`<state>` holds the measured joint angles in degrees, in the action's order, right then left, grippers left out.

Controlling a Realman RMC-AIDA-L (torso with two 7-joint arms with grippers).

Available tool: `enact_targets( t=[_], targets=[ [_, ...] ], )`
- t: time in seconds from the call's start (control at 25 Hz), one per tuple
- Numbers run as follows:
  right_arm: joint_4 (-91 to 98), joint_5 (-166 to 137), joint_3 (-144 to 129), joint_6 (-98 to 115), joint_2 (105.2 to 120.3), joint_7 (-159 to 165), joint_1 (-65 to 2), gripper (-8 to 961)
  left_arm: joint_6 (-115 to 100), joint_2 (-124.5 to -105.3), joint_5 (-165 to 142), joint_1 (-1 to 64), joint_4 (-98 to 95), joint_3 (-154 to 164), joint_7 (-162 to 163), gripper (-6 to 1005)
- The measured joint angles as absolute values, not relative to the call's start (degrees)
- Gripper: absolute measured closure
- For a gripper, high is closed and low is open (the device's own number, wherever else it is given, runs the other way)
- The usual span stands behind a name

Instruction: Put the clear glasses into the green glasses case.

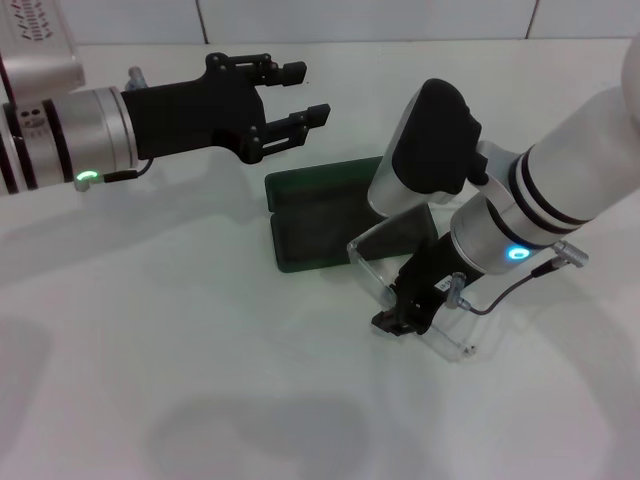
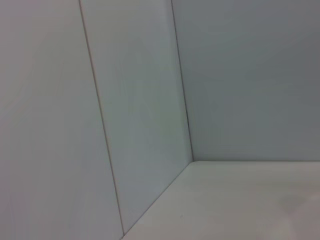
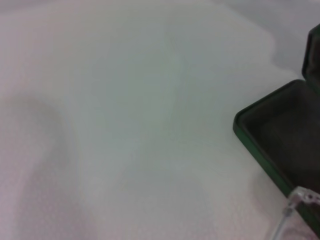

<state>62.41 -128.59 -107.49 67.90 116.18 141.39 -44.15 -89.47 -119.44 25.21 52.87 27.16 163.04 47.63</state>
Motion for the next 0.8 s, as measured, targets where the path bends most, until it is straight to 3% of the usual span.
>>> enact_targets(
  t=[0.6, 0.8],
  targets=[
    [67.81, -131.8, -103.33, 74.07, 115.59, 138.96, -42.04, 821, -89.85, -119.35, 25.77, 51.73, 27.15, 163.0, 47.65, 467],
    [72.15, -130.77, -95.2, 78.06, 115.64, 132.25, -37.5, 833, -92.97, -119.32, 27.19, 50.8, 26.86, 162.93, 48.53, 467]
  ],
)
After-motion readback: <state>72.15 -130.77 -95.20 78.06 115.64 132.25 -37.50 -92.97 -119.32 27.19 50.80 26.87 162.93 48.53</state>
